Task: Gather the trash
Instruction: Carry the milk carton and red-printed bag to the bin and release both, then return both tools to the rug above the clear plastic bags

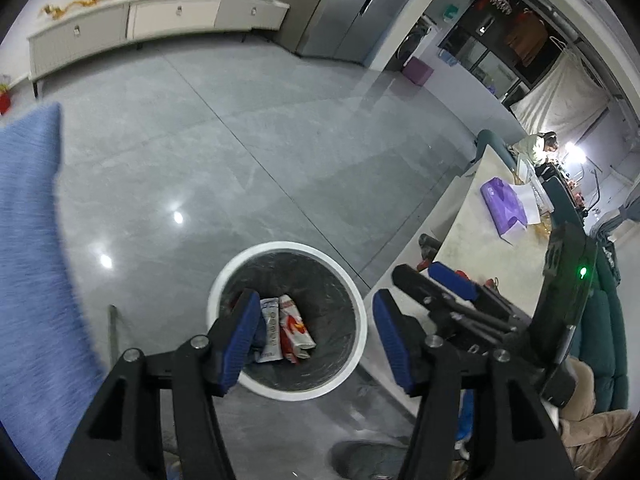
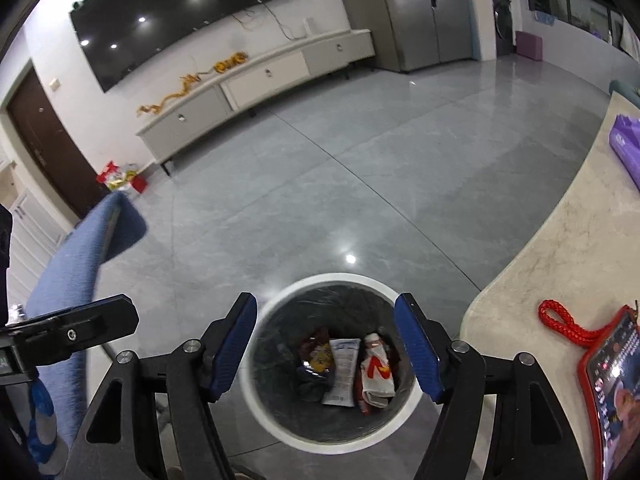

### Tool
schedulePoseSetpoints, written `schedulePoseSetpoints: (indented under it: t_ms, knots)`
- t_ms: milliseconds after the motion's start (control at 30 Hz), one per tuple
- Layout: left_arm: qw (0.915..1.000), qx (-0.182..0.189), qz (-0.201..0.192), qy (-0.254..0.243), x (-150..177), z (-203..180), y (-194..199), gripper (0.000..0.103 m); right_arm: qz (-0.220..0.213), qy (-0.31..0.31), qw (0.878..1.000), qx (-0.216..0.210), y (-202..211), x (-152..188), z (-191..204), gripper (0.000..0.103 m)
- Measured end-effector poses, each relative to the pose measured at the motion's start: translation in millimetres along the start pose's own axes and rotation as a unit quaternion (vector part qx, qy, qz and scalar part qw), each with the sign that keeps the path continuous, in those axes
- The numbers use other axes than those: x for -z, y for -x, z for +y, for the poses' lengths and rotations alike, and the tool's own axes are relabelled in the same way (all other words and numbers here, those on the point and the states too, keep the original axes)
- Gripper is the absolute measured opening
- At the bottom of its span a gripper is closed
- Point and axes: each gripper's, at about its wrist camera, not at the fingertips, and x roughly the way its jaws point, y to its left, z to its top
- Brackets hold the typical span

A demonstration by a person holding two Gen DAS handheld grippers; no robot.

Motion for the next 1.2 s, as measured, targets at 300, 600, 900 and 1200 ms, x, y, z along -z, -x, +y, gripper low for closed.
schedulePoseSetpoints:
  t_ms: [300,600,900,1200]
  knots:
    - [0.9959,-0.045,-0.078,0.007,36,31,116,0.062,-0.052,0.065,0.994,-0.070,71,-4,63,0.071]
    - [0.9812,-0.104,-0.149,0.066,92,90,233,0.062,-0.083,0.161,0.971,-0.157,124,4,159,0.071]
    - [0.9684,-0.152,-0.172,0.097,159,143,313,0.062,-0.096,0.199,0.958,-0.182,160,29,211,0.070]
    - [0.9532,-0.185,-0.189,0.146,229,223,378,0.062,-0.101,0.215,0.956,-0.170,186,40,247,0.070]
